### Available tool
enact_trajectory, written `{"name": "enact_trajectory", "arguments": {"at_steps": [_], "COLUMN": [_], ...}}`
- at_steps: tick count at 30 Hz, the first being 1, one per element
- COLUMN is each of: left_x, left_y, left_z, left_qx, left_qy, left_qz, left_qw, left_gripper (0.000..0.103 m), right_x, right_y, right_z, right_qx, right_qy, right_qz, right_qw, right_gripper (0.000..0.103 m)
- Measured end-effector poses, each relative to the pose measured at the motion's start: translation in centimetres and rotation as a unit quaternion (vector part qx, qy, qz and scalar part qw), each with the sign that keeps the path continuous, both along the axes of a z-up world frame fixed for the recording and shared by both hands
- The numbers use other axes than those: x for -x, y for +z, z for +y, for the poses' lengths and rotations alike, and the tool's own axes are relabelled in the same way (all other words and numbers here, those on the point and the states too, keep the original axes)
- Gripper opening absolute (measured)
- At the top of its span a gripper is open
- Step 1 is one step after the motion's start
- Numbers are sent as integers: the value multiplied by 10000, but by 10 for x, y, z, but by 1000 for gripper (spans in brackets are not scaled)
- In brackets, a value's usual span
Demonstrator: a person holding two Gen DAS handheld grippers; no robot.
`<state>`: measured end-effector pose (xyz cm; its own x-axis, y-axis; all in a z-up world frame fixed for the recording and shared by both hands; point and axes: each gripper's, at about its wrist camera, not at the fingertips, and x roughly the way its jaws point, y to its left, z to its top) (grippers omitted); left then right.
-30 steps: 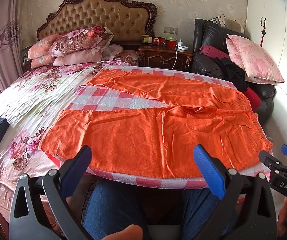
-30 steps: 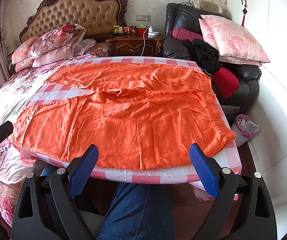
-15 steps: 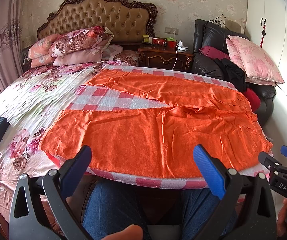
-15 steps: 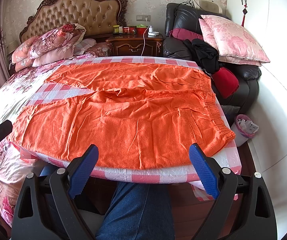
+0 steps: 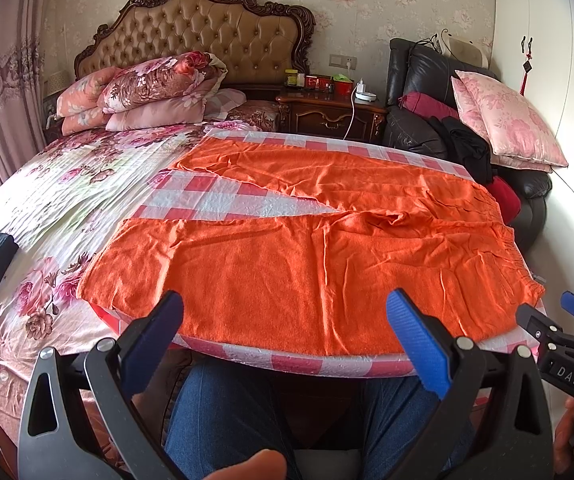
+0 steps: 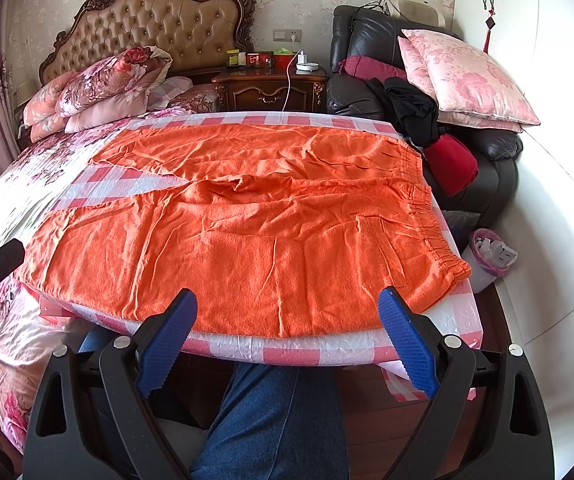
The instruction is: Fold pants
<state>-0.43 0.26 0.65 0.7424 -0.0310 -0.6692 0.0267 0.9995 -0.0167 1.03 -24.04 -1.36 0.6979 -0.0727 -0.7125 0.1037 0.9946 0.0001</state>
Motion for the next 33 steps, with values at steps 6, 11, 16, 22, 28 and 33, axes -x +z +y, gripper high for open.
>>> {"name": "enact_trajectory", "arguments": {"at_steps": [6,11,16,22,28,33], "left_x": [0,0,1,-3,-28,-50], "left_y": [0,0,2,-6,-47,-81], "left_z": [0,0,2,9,27,43], "left_qx": [1,3,11,198,359,552], "left_qy": [-5,-4,6,-17,143,355], "left_qz": [-3,0,14,106,589,974], "left_qw": [10000,10000,10000,9997,9975,9931], "left_gripper": [101,101,101,101,101,101], "right_x": [1,0,2,-14,-88,-196], "right_y": [0,0,-3,-15,-11,-31], "right_z": [0,0,0,-17,-96,-184], "right_qx": [1,-2,1,-599,-692,-870], "right_qy": [0,3,14,166,-407,-897], "right_qz": [7,8,38,269,491,1321], "right_qw": [10000,10000,10000,9977,9956,9833], "right_gripper": [89,89,89,89,89,89]}}
